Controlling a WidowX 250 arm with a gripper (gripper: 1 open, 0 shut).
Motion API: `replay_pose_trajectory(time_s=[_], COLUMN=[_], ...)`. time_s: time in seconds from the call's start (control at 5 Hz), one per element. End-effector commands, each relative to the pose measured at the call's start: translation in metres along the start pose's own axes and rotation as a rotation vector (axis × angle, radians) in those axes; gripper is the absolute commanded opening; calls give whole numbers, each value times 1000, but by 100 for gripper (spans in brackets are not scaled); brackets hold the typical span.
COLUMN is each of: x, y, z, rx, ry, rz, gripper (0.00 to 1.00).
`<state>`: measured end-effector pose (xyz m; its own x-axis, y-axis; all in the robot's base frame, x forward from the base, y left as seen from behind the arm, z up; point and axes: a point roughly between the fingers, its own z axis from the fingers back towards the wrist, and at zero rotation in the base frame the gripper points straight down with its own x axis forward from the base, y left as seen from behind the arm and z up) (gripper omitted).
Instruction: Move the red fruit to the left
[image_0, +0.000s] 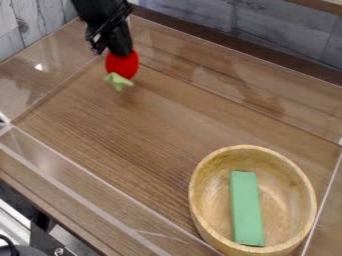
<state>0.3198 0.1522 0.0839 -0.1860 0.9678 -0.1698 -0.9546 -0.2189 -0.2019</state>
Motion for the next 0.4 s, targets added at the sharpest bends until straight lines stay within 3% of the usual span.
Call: replay_pose_trajectory(time_s=[0.0, 0.2], x=[16, 30], y=[-15, -20], z=[11, 10], rx=[-71, -87], ry=[-38, -56], rz=[31, 95], gripper=[0, 0])
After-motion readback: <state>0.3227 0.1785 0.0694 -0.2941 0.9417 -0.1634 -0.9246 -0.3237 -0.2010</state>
